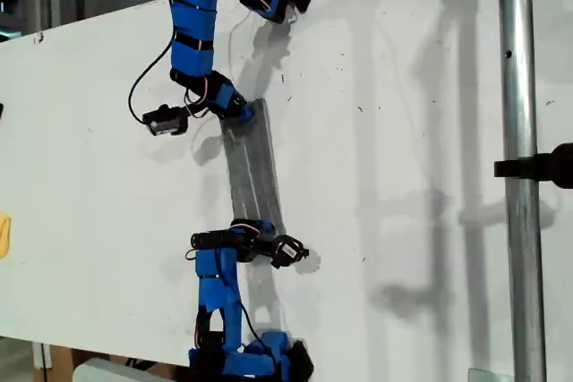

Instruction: Grasp corners of a towel and fold twice.

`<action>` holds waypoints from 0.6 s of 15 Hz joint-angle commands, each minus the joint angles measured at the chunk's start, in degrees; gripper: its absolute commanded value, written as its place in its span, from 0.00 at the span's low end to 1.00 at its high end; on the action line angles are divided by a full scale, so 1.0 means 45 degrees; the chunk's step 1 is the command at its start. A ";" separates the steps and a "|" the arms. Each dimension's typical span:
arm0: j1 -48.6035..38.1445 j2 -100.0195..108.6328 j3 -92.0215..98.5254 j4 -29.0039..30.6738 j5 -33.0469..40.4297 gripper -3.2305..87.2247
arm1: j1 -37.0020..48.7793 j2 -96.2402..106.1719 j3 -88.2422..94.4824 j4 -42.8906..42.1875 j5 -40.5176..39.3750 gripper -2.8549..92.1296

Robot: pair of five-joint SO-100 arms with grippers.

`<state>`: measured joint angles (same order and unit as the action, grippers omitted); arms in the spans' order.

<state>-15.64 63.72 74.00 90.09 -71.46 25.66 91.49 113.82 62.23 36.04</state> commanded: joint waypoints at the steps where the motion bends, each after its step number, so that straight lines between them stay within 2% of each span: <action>1: -0.0195 0.0312 -0.0547 0.0508 0.0371 0.23 | -0.0137 0.0332 -0.0176 0.0059 0.0098 0.19; 4: -0.0762 0.0898 -0.0313 0.1113 0.0762 0.25 | -0.0195 0.1191 -0.0312 0.0859 0.0156 0.29; 9: -0.1641 0.3770 0.1816 0.1387 0.1133 0.24 | 0.0938 0.4043 0.0117 0.2910 0.0313 0.31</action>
<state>-21.88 74.88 81.91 95.27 -66.88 28.12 103.89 114.43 73.12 37.00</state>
